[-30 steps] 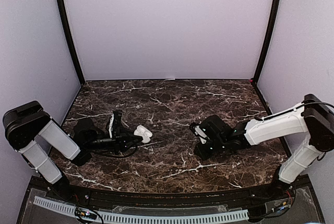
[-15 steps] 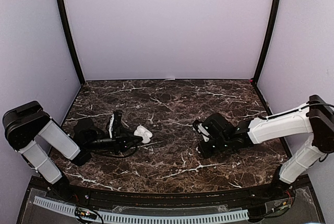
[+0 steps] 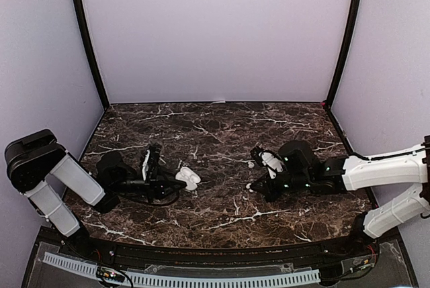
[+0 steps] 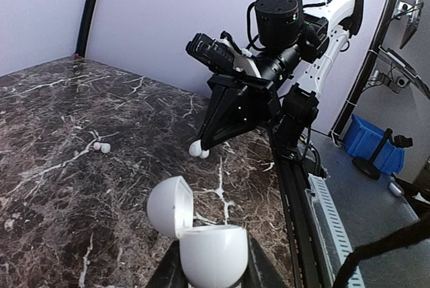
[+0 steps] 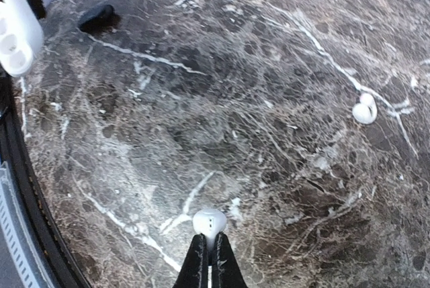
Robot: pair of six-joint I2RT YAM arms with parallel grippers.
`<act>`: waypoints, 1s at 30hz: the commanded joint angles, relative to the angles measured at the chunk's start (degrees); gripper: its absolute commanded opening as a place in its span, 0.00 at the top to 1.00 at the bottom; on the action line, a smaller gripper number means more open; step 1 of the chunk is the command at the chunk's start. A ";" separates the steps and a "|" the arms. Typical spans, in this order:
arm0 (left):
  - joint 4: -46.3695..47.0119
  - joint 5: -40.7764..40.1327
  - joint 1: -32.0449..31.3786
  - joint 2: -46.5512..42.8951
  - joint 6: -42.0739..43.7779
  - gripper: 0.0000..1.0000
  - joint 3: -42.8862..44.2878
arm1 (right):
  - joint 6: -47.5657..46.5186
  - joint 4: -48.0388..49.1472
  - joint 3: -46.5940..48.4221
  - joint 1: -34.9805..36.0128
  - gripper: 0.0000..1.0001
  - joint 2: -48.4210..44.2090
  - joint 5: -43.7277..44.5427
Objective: Insert the wireless bluetooth earbuds into the charging case
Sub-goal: Pick up the right earbud from the center of the board, then insert the right earbud into the right side groove of the charging case.
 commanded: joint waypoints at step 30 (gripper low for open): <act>20.57 15.11 -4.27 11.57 -5.29 0.88 2.99 | -7.25 34.66 -3.28 12.99 1.00 1.07 -11.67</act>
